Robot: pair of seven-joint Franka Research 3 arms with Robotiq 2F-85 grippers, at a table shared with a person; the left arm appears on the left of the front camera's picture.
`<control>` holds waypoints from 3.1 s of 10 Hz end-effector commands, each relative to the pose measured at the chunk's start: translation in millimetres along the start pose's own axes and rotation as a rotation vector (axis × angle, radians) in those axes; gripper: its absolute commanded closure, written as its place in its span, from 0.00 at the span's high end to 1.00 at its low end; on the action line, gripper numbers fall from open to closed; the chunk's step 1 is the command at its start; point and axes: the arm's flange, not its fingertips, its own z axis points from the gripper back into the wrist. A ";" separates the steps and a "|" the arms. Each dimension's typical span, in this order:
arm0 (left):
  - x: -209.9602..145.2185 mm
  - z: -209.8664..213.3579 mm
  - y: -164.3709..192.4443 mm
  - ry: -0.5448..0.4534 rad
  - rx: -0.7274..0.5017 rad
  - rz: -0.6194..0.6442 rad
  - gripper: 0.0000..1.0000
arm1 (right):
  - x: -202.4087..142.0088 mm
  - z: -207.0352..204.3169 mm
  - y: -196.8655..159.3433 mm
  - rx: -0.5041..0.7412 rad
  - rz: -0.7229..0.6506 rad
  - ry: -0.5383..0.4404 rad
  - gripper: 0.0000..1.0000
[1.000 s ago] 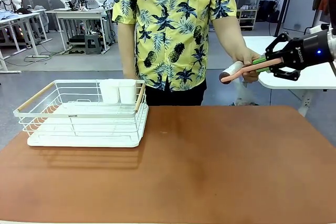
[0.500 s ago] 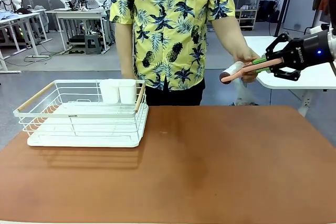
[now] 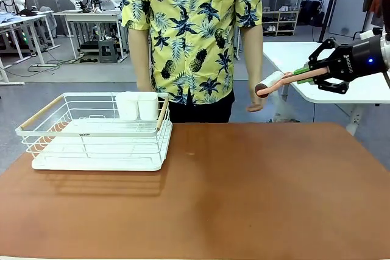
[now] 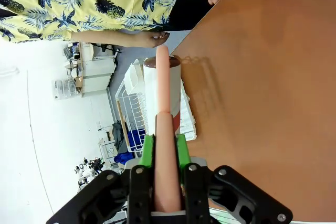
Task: Clean the table.
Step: Pick up the Lint Roller when the human hands it over, then clean the table with the Lint Roller when the human lifts the Dish drying rack.
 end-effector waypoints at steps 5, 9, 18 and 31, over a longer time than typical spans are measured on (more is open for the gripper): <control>0.9 2.9 -0.9 -0.007 -0.024 -0.022 1.00 | -0.9 -0.9 0.3 -0.002 0.003 0.002 0.01; 0.9 2.9 -0.9 -0.007 -0.024 -0.022 1.00 | -0.9 -0.9 0.3 -0.002 0.003 0.002 0.01; 0.9 2.9 -0.9 -0.007 -0.024 -0.022 1.00 | -0.9 -0.9 0.3 -0.002 0.003 0.002 0.01; 0.9 2.9 -0.9 -0.007 -0.024 -0.022 1.00 | -0.9 -0.9 0.3 -0.002 0.003 0.002 0.01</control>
